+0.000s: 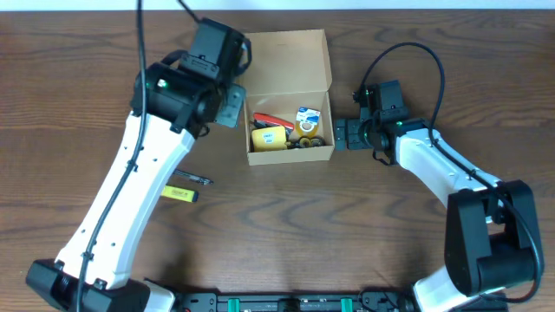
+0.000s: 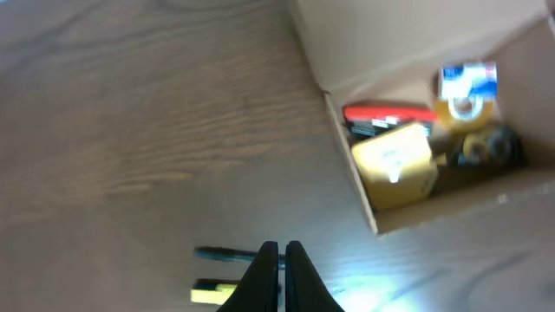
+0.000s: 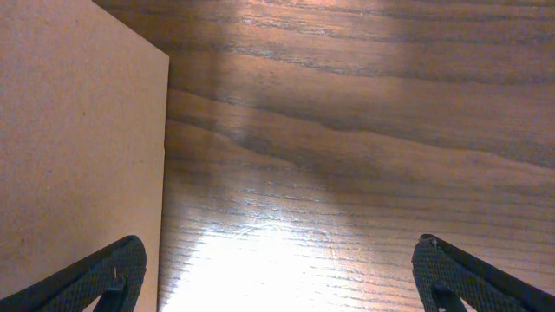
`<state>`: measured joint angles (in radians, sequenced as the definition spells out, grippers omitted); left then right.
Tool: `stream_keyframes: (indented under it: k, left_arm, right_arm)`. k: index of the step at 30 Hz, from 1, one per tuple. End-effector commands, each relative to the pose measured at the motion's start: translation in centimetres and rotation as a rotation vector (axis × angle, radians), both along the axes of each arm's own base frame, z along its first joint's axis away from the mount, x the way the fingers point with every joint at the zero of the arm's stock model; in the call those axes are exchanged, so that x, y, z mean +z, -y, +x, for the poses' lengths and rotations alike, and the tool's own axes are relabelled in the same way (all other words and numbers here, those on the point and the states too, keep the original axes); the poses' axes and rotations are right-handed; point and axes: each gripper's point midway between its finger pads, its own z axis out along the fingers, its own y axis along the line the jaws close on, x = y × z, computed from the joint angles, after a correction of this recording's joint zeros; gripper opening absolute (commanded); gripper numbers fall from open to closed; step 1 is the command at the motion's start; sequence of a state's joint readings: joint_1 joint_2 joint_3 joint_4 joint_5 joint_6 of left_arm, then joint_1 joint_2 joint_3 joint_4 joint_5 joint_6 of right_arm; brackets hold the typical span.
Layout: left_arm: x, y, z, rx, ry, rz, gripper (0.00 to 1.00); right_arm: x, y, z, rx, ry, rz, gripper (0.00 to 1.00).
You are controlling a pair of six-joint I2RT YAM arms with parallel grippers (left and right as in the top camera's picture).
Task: Pack container
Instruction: 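Withdraw the left gripper from the box toward the pen and highlighter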
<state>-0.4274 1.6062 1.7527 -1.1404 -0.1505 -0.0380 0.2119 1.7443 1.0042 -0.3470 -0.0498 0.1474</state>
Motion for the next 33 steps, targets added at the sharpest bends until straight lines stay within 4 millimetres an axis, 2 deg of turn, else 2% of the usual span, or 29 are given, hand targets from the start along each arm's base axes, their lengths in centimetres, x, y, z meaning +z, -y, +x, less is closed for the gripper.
stream_keyframes:
  k: [1, 4, 8, 13, 14, 19, 22, 25, 33]
  left_arm:
    - [0.9, -1.1, 0.8, 0.235, 0.061, -0.088, 0.06]
    - [0.6, -3.0, 1.3, 0.467, 0.091, -0.141, 0.06]
    - [-1.3, -4.8, 1.1, 0.806, 0.066, -0.271, 0.06]
    - [-4.9, -5.9, -0.1, 1.197, 0.011, -0.344, 0.06]
    - [-6.2, -6.0, -0.5, 1.291, -0.006, -0.346, 0.06]
    - [-9.7, -6.3, -2.5, 1.511, -0.086, -0.271, 0.06]
    - [-11.4, -6.1, -3.7, 1.589, -0.146, -0.209, 0.06]
    - [-12.5, -6.1, -3.7, 1.596, -0.166, -0.168, 0.06]
    - [-11.9, -6.2, -2.7, 1.446, -0.162, -0.161, 0.06]
  right_arm:
    - [-0.4, 0.1, -0.1, 0.01, -0.01, -0.009, 0.99]
    - [-0.4, 0.1, -0.1, 0.01, -0.01, -0.009, 0.99]
    - [-0.4, 0.1, -0.1, 0.01, -0.01, -0.009, 0.99]
    - [-0.4, 0.1, -0.1, 0.01, -0.01, -0.009, 0.99]
    - [-0.4, 0.1, -0.1, 0.01, -0.01, -0.009, 0.99]
    - [-0.4, 0.1, -0.1, 0.01, -0.01, -0.009, 0.99]
    - [-0.4, 0.1, -0.1, 0.01, -0.01, -0.009, 0.99]
    - [-0.4, 0.1, -0.1, 0.01, -0.01, -0.009, 0.99]
    - [-0.4, 0.1, -0.1, 0.01, -0.01, -0.009, 0.99]
